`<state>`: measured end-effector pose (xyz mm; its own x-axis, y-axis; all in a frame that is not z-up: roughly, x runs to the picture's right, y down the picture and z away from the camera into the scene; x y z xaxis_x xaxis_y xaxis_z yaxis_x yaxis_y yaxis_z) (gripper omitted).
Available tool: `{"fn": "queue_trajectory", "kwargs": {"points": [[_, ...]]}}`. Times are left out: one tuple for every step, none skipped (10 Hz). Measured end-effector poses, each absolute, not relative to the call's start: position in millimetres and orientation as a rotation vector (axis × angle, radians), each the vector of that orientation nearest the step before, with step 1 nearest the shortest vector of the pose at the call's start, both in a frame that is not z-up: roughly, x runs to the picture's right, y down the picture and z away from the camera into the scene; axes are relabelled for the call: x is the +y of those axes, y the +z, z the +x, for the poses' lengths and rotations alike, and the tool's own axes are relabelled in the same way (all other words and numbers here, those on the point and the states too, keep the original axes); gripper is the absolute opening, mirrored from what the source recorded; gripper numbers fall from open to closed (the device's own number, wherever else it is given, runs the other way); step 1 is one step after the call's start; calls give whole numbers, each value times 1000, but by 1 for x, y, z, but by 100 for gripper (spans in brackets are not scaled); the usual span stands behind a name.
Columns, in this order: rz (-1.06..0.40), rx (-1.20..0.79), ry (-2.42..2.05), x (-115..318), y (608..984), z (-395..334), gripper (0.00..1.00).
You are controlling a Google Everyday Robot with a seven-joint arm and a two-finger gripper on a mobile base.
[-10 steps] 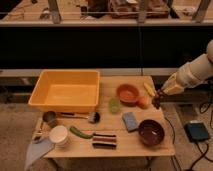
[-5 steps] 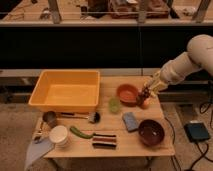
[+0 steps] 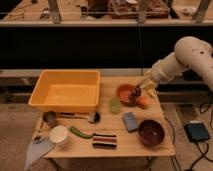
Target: Place grapes in plastic cup
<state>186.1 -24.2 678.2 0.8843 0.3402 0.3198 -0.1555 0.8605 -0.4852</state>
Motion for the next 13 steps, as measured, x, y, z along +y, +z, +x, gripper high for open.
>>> {"fn": "queue_trajectory", "kwargs": {"points": [[-467, -413, 259, -25, 682, 180, 9], [-471, -414, 247, -24, 688, 173, 9], [-477, -419, 232, -24, 697, 163, 9], [-480, -425, 220, -23, 702, 156, 9], [-484, -429, 210, -23, 706, 150, 9], [-487, -435, 194, -22, 710, 140, 9], [-488, -438, 182, -22, 713, 133, 9], [-490, -445, 177, -23, 715, 129, 9], [-495, -456, 173, -23, 717, 122, 9], [-501, -471, 163, -24, 720, 111, 9], [-504, -476, 159, -24, 722, 108, 9], [-510, -478, 154, -23, 724, 104, 9], [-513, -480, 149, -23, 727, 101, 9]]}}
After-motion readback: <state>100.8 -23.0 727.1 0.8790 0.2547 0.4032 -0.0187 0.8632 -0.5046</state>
